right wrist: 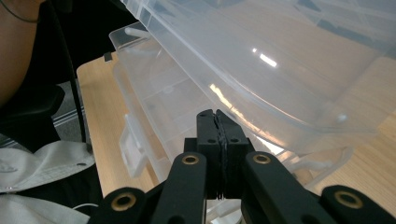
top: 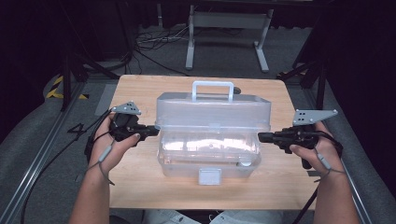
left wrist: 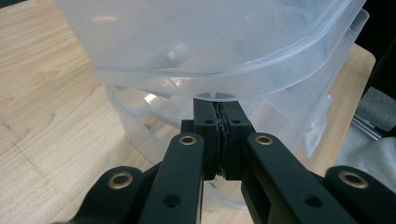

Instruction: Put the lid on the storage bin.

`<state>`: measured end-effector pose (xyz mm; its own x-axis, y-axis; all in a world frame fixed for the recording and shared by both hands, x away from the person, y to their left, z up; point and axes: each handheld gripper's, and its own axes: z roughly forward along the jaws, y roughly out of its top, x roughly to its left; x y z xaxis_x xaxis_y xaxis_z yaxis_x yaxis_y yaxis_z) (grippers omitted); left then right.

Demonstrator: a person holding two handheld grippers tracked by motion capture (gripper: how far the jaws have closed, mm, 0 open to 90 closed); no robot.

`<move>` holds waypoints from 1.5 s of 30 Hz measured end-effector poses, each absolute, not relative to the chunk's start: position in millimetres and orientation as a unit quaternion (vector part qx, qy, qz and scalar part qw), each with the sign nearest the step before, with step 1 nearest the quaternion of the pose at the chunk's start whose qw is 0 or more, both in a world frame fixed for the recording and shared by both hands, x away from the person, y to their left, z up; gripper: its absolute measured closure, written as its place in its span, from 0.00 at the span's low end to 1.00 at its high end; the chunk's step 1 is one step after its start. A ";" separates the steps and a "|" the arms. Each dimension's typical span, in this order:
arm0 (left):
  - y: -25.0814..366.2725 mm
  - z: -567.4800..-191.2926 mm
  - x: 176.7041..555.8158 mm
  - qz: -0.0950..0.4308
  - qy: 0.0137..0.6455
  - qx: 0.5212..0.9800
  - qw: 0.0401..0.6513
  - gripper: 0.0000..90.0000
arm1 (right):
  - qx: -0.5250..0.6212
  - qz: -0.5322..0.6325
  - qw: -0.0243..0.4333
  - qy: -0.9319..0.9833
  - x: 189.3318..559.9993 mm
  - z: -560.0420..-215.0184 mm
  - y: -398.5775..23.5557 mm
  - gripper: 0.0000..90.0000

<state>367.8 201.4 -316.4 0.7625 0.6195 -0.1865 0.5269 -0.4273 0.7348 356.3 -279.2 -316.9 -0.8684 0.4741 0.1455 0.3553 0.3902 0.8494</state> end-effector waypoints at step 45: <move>188.5 -330.5 357.9 0.009 0.286 0.909 0.304 0.95 | 0.244 0.356 -0.004 0.902 351.8 -333.9 -273.4 0.98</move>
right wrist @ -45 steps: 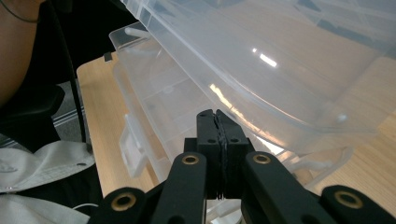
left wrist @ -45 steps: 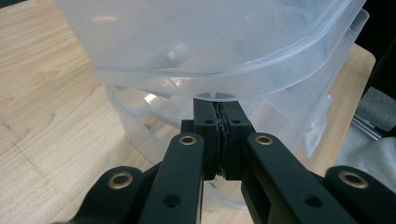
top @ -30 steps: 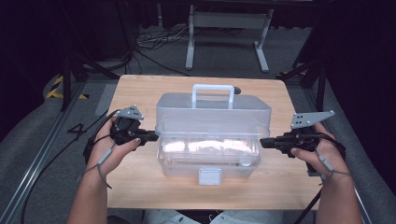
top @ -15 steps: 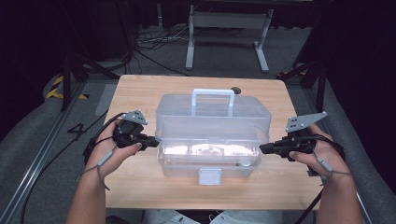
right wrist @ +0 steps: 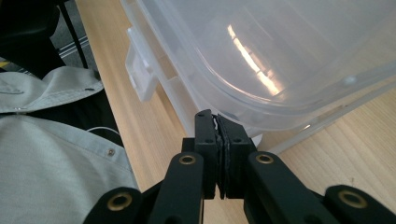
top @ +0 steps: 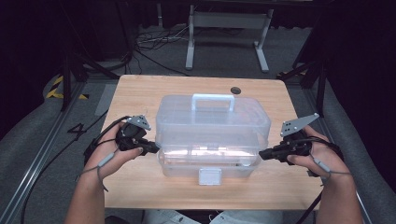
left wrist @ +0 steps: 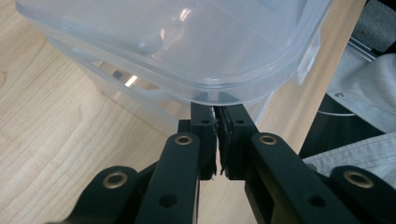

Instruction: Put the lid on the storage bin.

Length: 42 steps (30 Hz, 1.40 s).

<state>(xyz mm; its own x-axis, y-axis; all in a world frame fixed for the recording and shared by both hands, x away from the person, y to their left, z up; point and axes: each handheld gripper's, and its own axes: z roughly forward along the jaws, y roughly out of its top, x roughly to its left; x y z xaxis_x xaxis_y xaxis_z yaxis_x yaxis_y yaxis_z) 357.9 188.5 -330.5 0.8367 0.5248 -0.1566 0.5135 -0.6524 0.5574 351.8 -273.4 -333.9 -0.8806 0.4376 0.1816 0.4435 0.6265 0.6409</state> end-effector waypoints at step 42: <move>181.5 -344.8 357.7 -0.018 0.259 0.936 0.236 0.95 | -0.246 -0.286 0.032 -0.926 354.9 -349.3 -270.7 0.98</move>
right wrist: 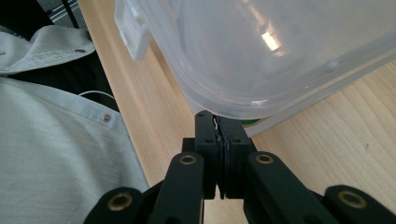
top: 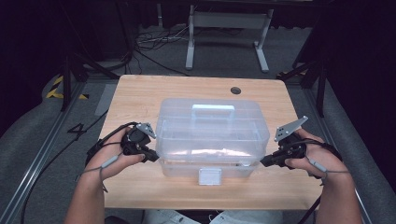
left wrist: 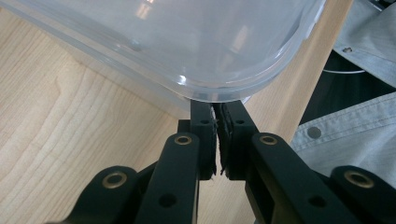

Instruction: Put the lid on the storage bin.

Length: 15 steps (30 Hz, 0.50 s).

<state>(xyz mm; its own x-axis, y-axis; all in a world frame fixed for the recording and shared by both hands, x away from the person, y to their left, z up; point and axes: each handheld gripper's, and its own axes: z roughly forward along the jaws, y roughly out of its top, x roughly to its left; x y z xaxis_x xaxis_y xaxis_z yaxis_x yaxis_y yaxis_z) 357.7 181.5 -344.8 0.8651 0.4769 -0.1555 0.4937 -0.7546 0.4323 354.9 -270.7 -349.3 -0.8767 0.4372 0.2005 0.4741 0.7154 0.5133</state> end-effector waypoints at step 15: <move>179.3 -350.0 358.1 -0.027 0.250 0.944 0.215 0.93 | -0.247 -0.266 0.047 -0.930 356.9 -355.3 -268.8 0.97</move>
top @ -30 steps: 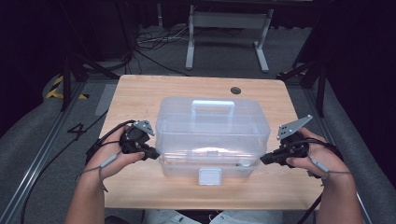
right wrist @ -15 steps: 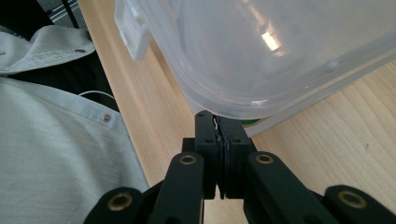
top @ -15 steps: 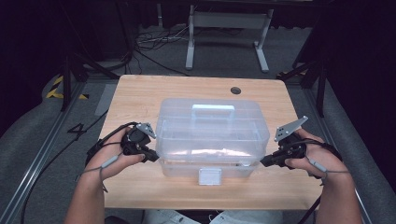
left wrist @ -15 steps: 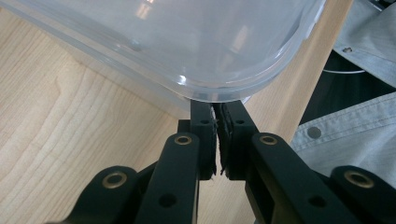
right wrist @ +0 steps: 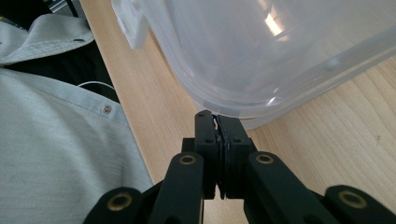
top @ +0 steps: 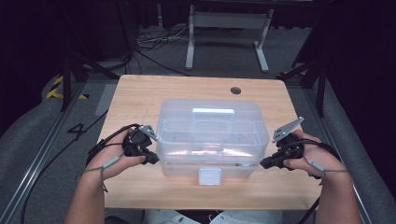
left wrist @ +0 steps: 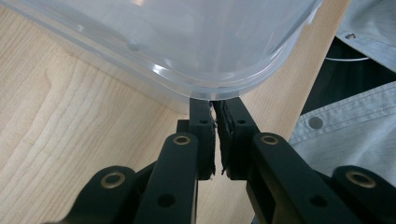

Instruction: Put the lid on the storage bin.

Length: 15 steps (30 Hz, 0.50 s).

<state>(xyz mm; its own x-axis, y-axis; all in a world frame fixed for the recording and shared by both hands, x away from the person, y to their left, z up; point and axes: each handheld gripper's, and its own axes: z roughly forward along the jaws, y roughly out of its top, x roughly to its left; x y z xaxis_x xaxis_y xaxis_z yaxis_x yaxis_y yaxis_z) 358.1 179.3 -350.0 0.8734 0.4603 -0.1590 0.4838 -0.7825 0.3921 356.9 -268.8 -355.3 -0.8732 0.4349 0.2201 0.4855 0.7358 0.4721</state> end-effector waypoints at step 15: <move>179.6 -356.9 359.1 -0.038 0.247 0.949 0.193 0.93 | -0.248 -0.255 0.072 -0.932 355.8 -359.0 -266.4 0.97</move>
